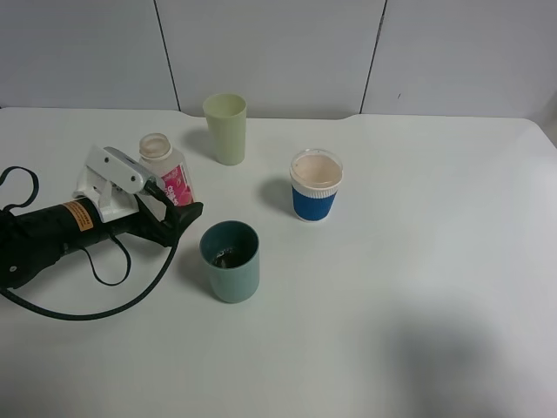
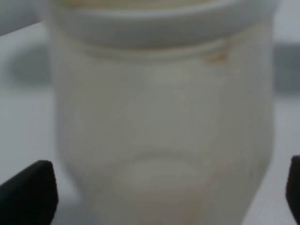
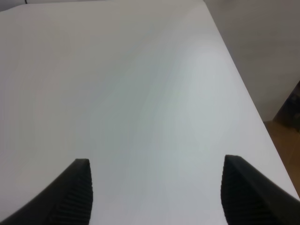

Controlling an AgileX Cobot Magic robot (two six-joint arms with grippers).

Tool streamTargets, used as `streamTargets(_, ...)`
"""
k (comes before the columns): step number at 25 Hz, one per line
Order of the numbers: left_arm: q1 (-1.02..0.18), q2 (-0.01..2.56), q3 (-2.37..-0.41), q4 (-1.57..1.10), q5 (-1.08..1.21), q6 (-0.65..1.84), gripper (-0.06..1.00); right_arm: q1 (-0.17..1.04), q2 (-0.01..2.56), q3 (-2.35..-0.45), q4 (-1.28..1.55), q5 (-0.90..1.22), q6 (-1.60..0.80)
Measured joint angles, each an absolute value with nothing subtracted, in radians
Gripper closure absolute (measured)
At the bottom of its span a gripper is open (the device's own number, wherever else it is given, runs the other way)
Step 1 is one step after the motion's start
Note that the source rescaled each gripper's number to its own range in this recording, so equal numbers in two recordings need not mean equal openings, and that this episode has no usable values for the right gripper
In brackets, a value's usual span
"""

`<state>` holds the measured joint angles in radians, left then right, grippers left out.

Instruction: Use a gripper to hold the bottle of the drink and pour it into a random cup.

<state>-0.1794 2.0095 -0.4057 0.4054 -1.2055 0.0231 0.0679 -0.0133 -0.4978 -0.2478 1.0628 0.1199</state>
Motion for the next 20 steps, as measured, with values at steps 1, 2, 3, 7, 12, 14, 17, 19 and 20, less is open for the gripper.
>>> streamTargets(1, -0.179, 2.010, -0.406, 0.405, -1.206, 0.023, -0.05, 0.068, -0.013, -0.498, -0.248, 1.063, 0.120)
streamTargets(2, -0.179, 2.010, -0.406, 0.405, -1.206, 0.023, -0.05, 0.068, -0.013, -0.498, -0.248, 1.063, 0.120)
streamTargets(3, -0.179, 2.010, -0.406, 0.405, -1.206, 0.023, -0.05, 0.068, -0.013, -0.498, -0.248, 1.063, 0.120)
streamTargets(7, -0.179, 2.007, -0.393, 0.405, -1.206, 0.023, -0.05, 0.068, -0.013, -0.498, -0.248, 1.063, 0.120)
streamTargets(12, -0.179, 1.944, -0.367, 0.446, -1.204, 0.023, -0.05, 0.068, -0.013, -0.498, -0.248, 1.063, 0.120)
streamTargets(14, -0.179, 1.907, -0.363, 0.459, -1.205, 0.023, -0.05, 0.068, -0.013, -0.498, -0.248, 1.063, 0.120)
streamTargets(17, -0.179, 1.848, -0.362, 0.487, -1.205, 0.023, -0.05, 0.068, -0.013, -0.498, -0.248, 1.063, 0.120)
streamTargets(19, -0.179, 1.790, -0.362, 0.496, -1.205, 0.016, -0.05, 0.068, -0.013, -0.498, -0.248, 1.063, 0.120)
streamTargets(20, -0.179, 1.765, -0.361, 0.498, -1.205, 0.015, -0.05, 0.068, -0.013, -0.498, -0.248, 1.063, 0.120)
